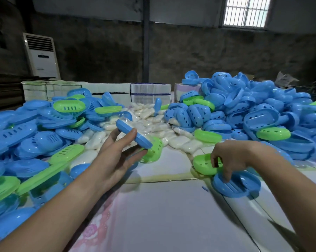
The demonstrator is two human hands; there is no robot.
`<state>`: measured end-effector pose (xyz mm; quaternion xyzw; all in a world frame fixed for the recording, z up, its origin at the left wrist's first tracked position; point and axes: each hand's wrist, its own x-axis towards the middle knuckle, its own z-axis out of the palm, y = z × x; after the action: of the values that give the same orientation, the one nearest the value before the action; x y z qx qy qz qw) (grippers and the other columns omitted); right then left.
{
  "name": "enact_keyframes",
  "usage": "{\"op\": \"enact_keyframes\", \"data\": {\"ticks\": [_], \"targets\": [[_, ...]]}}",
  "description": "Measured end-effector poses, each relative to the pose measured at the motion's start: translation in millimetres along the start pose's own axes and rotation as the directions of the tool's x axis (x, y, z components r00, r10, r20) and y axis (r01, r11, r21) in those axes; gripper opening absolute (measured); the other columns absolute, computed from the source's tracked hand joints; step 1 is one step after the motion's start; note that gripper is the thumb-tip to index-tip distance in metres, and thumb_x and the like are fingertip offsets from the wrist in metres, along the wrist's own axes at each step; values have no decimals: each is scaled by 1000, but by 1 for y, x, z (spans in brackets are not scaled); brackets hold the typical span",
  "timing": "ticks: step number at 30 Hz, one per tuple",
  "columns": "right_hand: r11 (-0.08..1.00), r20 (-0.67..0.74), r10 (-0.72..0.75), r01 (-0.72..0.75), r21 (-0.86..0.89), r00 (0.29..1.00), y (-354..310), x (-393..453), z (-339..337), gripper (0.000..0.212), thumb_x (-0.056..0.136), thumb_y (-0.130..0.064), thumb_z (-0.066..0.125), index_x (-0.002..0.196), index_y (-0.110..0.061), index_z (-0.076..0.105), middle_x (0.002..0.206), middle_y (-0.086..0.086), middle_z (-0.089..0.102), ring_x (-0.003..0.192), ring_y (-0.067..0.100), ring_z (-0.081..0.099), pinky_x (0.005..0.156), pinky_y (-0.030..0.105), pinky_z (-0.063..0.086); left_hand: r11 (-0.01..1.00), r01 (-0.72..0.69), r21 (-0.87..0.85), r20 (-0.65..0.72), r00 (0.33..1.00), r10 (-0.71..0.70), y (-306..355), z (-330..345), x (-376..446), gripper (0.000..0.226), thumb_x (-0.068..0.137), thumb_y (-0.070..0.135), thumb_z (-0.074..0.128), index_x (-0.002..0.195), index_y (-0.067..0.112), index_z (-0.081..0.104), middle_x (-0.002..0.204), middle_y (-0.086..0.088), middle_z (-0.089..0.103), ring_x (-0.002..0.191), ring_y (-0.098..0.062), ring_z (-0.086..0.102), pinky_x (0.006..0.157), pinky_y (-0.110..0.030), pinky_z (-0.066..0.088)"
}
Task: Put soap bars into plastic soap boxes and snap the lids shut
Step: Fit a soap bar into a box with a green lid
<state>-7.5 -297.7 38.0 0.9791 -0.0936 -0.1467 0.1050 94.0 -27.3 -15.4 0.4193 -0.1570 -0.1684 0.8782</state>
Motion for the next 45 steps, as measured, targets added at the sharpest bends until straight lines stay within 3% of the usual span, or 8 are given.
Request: {"op": "enact_keyframes", "data": {"ticks": [13,18,23,26,28,35,42,45], "targets": [[884,-438,128,97,457,890,-26,66,-15,45,74,-31,82,60,-17,42,59,0,42,62,24,43,55,29,34,998,5,58,25,1000,-7,-7,-1,1,77,75,20,77,147,18,49,121,-10,74,105,-35,74,73,-35,63],[728,-653,357,239,643,668,-53,71,1,39,80,-30,76,62,-12,45,59,5,47,60,25,47,54,32,33,999,17,40,28,999,-18,-5,1,0,69,74,20,77,138,16,55,122,-11,72,105,-34,74,72,-35,62],[-46,-594,324,639,768,736,-70,41,-9,7,86,-12,67,82,-17,71,67,-3,67,63,13,62,55,27,50,998,28,54,50,998,-31,-6,2,-1,63,74,20,76,134,19,56,117,-9,75,108,-35,72,73,-36,63],[-624,-454,139,434,650,880,-84,27,-13,11,91,-16,57,91,-11,67,73,4,65,66,20,62,57,29,52,998,24,65,53,998,-28,-8,4,-3,60,74,19,74,131,21,57,120,-10,74,113,-35,70,74,-37,63],[-771,-376,45,272,576,925,-93,24,-12,17,92,-23,54,84,-14,67,74,4,65,65,20,64,60,30,54,997,24,75,57,998,-28,-9,4,-4,60,72,19,75,130,20,57,113,-8,74,109,-33,72,73,-37,63],[-537,-321,254,409,737,912,-114,36,-6,18,94,-33,57,86,-22,68,72,-2,65,65,17,60,57,28,47,992,11,122,130,991,-27,-11,7,-6,66,72,16,75,135,18,57,117,-14,67,101,-28,73,71,-37,62],[93,-640,200,636,766,741,-123,39,8,35,106,-41,34,116,-28,65,112,-10,68,107,7,61,96,33,47,982,2,191,156,987,-32,-13,5,-7,67,73,19,74,138,24,57,118,-9,69,106,-27,70,73,-38,62],[83,-616,102,611,787,781,-125,37,9,37,101,-46,42,132,-32,57,128,-10,62,120,10,56,108,41,42,981,10,193,137,990,-37,-12,5,-7,67,76,18,73,141,22,55,121,-13,68,108,-30,70,75,-38,62]]}}
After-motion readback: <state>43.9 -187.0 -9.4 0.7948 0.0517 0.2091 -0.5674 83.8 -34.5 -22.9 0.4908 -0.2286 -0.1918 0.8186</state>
